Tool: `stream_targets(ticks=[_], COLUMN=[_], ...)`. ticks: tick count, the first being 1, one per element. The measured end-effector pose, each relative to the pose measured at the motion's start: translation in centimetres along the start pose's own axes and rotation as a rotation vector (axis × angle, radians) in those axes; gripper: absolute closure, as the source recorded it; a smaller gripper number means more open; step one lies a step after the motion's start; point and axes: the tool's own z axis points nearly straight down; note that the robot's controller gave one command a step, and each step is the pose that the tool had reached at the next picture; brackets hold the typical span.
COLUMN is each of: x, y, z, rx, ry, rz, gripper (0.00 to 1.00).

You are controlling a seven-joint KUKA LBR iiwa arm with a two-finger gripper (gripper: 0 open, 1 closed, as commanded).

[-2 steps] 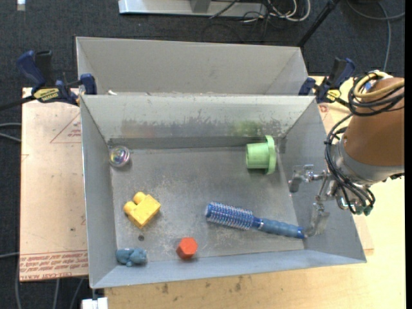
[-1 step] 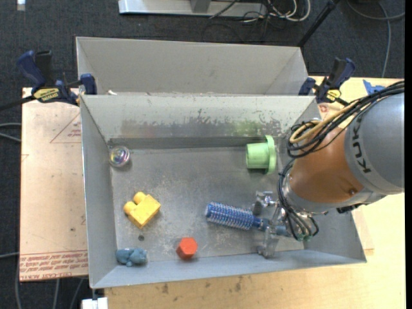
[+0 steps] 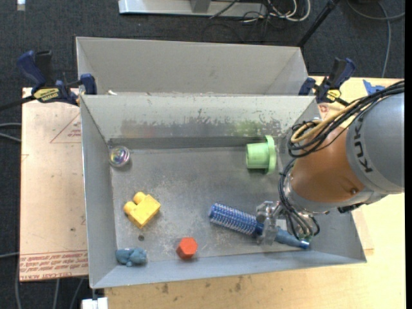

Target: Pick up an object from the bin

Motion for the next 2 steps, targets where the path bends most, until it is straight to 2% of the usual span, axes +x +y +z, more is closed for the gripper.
stream_targets(ticks=[1,2], x=[0.5,-0.9], y=[0.5,1.3], z=[-12.8,-25.4], rx=[0.0,0.0], ry=[-0.007,-0.01], rz=[0.027,0.003], gripper=[1.0,1.0])
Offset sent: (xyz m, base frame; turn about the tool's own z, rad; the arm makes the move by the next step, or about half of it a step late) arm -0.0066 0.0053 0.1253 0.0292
